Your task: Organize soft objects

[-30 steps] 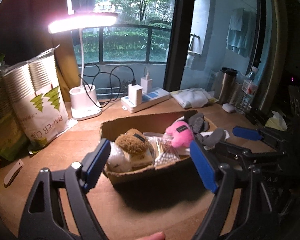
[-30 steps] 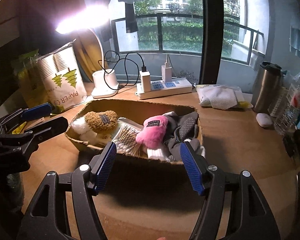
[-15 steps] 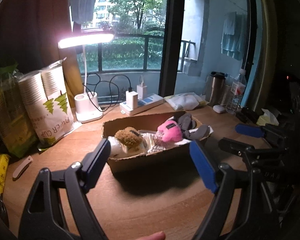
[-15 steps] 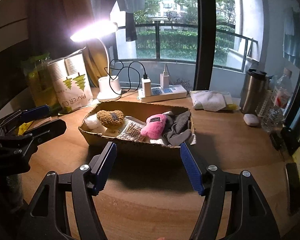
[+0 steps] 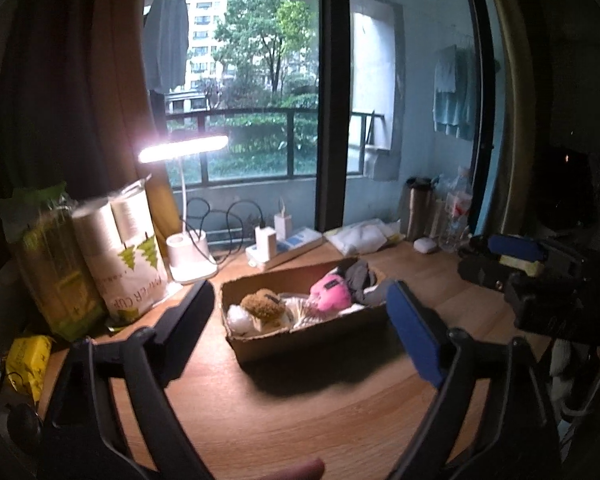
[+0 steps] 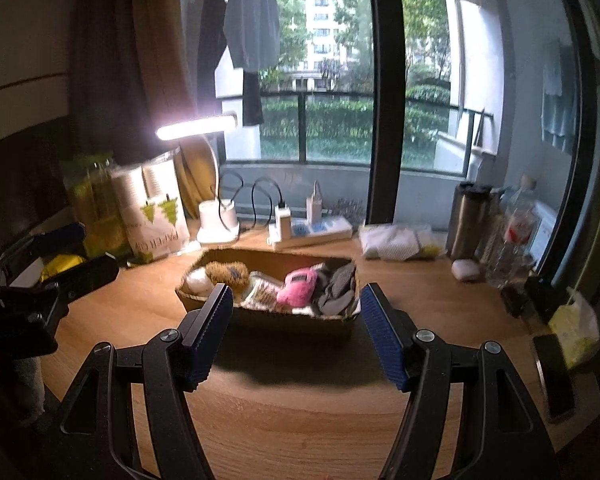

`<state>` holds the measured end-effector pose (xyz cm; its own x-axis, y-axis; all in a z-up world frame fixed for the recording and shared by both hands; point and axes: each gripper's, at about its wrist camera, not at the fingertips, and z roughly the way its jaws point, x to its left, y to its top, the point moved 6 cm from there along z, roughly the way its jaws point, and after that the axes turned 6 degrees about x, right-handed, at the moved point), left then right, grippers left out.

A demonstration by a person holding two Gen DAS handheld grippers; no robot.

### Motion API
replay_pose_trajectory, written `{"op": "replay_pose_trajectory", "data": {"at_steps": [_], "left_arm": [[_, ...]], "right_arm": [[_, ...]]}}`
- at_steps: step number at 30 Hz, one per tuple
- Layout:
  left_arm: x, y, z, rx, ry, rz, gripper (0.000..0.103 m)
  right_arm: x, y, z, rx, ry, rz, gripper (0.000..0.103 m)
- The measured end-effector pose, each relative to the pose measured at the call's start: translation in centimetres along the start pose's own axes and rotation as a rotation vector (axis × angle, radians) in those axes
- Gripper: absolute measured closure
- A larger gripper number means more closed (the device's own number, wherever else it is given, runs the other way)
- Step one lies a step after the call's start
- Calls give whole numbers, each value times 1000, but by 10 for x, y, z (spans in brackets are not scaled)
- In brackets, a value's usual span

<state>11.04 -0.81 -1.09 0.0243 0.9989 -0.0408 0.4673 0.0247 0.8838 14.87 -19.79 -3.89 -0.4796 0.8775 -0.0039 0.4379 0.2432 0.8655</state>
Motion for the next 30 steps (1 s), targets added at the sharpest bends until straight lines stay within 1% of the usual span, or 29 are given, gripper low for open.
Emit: {"op": "replay_pose_trajectory", "data": {"at_steps": [3,4,6,8,12,18,23,30], "left_arm": [[1,10,-14,-33,2,-12,7],[1,13,-18,-43,4,-15,5],[1,19,-25,-62,12,-12,3],[1,24,-33,-86,28,-7,2],[1,38,-50,-128,47,-7,1],[-4,53,-68,-167,15,2,1],[-2,58,-81,-205,19,-11,1],[4,58,-83,-207,32,-25,1]], "right_arm": [[1,8,-16,-31,-7,-7,32],[2,12,-24,-47,-9,-11,30],[3,17,-34,-70,-12,-12,25],[3,23,-45,-99,-9,-6,16],[-2,33,-65,-151,-14,17,15],[-7,43,-85,-189,-46,21,15],[-3,44,-93,-201,-59,1,15],[2,45,-90,-195,-57,-7,15]]}}
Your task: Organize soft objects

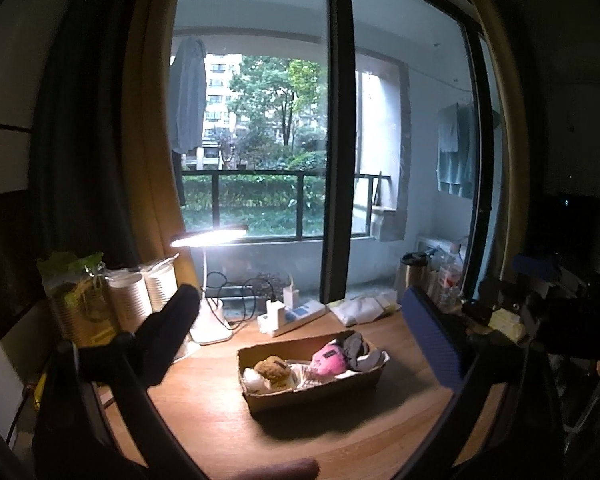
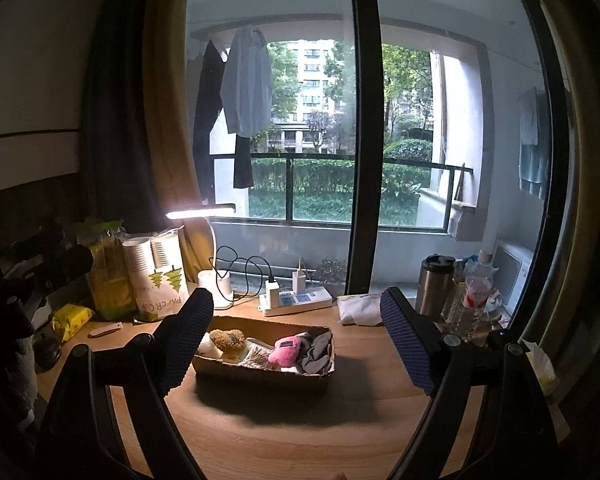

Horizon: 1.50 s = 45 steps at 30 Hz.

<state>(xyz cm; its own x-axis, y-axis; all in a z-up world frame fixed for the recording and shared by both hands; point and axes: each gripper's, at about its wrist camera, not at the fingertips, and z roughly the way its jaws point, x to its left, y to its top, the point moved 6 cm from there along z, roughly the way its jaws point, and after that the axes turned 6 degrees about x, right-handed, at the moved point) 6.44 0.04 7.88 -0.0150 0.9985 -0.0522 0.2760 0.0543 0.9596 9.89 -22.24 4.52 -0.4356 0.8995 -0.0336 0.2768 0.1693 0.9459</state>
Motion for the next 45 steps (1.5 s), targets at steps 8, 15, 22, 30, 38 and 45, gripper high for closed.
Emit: {"op": "replay_pose_trajectory", "data": {"at_steps": [8,15,22,30,38,45], "left_arm": [[2,-3,0,7,5,-6,1],[2,-3,0,9,7,-6,1],[1,-3,0,10,5,-6,1],[2,-4,0,11,6,-7,1],[1,-5,1,13,6,-7,1],[-1,-6,4,18,-2,-9,1]], "right_arm": [[4,0,3,8,4,-6,15],[5,-1,6,16,4,-5,15],[5,-3,7,23,4,-2,15],[4,-5,8,25,2,0,15],[4,-6,8,32,-1,2,15],[4,-7,11,37,0,1,15]]}}
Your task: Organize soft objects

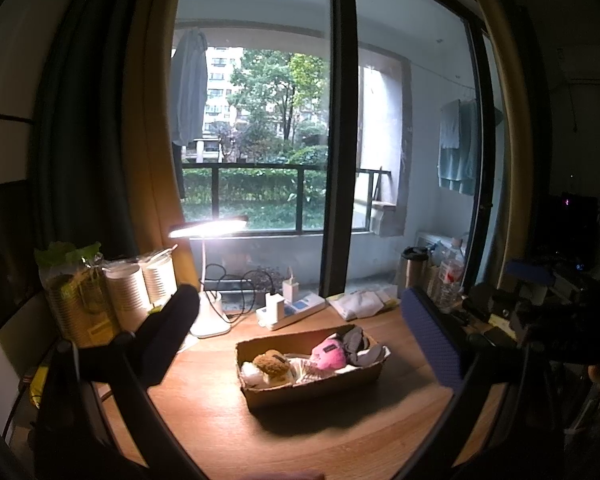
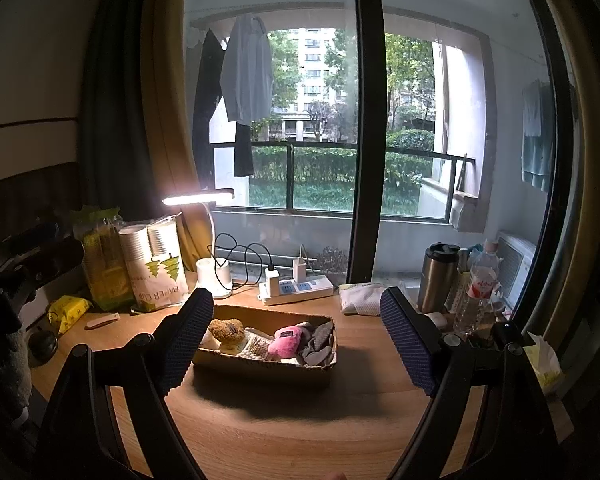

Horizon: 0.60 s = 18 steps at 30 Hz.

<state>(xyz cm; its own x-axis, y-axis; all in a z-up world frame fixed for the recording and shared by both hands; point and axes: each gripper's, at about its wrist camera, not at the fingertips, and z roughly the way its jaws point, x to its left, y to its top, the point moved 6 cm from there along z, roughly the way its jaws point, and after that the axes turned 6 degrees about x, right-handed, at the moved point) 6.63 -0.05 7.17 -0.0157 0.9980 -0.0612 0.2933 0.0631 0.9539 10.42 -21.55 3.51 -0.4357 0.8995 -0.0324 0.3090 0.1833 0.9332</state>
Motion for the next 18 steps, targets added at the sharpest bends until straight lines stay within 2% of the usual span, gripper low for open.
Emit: {"op": "replay_pose_trajectory", "data": {"at_steps": [18], "left_arm": [[0,0,3,5,-1,3,1]], "right_arm": [[2,0,2,5,2,-1,15]]}}
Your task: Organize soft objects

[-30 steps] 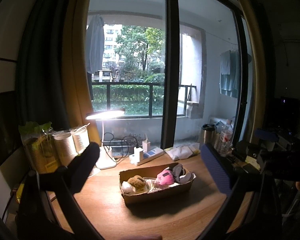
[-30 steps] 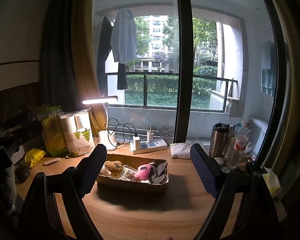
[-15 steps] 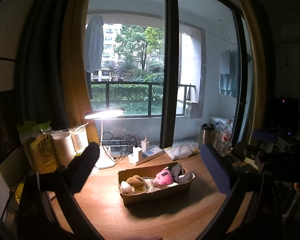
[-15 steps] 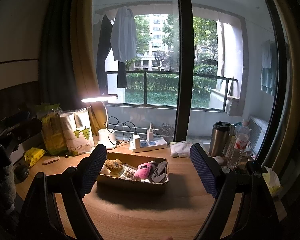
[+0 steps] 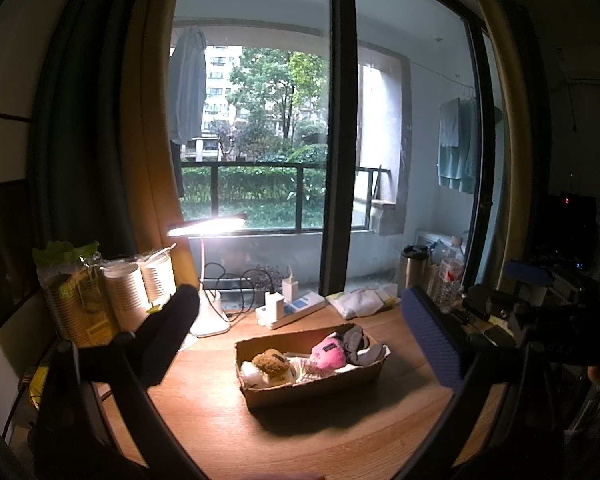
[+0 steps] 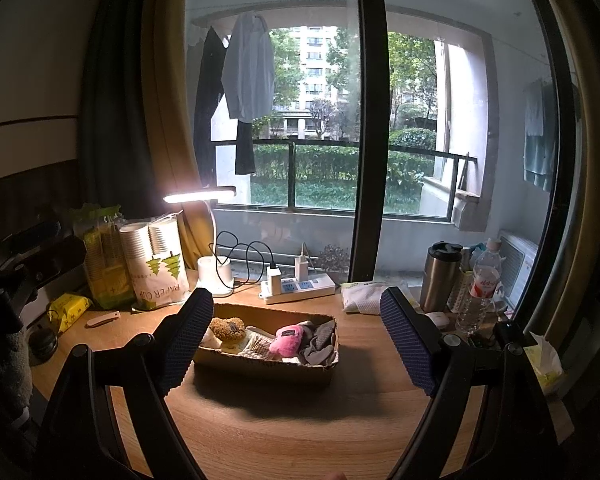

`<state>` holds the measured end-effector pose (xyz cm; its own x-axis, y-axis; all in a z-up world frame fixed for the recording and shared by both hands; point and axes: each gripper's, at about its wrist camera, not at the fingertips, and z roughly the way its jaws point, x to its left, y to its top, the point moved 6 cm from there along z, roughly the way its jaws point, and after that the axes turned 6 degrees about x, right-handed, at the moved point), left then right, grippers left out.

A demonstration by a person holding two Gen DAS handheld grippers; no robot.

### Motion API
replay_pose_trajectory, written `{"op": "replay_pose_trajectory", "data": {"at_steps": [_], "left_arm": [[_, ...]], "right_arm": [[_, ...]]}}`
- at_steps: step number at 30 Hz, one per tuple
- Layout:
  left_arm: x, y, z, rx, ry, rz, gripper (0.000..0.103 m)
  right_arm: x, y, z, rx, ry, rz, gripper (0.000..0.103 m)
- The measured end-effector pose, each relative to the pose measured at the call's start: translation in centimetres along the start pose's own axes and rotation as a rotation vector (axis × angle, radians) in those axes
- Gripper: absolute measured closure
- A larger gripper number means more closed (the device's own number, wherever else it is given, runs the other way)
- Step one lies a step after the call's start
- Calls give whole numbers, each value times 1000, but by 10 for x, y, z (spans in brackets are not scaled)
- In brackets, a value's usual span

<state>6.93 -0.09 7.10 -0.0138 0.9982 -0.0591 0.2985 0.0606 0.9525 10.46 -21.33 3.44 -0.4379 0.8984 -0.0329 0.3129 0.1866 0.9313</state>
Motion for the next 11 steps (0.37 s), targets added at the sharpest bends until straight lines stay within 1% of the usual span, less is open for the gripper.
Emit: {"op": "replay_pose_trajectory", "data": {"at_steps": [7,11], "left_arm": [[-1,0,2,-1,0,6,1],[-2,-1,9,2,-13,1,1]], "right_arm": [[-1,-3,3,7,4,2,15],[-2,-4,5,10,4,3,15]]}}
